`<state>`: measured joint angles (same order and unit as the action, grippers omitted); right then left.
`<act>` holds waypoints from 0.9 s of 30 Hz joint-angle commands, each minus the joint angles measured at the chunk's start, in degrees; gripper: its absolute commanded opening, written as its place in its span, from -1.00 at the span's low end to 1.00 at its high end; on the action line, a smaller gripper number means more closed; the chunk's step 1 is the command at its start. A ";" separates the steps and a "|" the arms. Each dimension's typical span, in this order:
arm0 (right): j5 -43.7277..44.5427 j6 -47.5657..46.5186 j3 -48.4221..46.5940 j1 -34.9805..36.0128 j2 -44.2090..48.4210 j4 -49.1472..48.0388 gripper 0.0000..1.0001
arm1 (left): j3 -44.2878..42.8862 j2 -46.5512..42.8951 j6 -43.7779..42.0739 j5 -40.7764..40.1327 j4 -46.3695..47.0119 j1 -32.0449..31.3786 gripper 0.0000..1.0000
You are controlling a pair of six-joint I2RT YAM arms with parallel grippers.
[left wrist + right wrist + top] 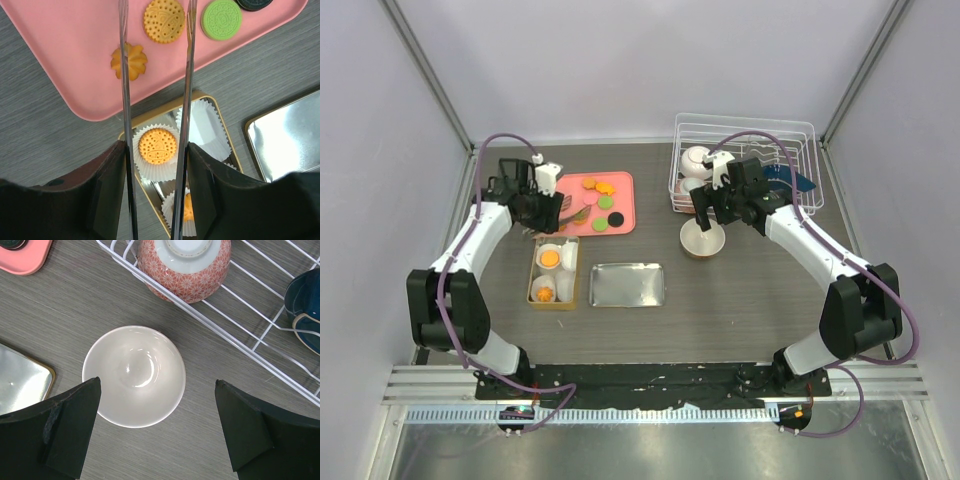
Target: Pack the cookies
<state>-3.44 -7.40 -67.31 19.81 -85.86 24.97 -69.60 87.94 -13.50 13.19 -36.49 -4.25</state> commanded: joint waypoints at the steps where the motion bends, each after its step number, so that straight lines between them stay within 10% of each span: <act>1: 0.54 -0.51 -2.83 0.31 0.44 -0.80 0.99 | -0.71 0.48 -1.36 -0.45 -0.25 -0.58 0.07; 27: 0.37 -0.51 -2.92 0.31 0.26 -0.89 0.99 | -1.15 1.09 -1.97 -1.24 -1.83 -0.93 -0.18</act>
<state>-3.44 -7.42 -67.42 19.81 -85.86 24.97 -69.60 90.06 -14.50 11.94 -38.02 -4.86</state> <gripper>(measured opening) 0.996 0.443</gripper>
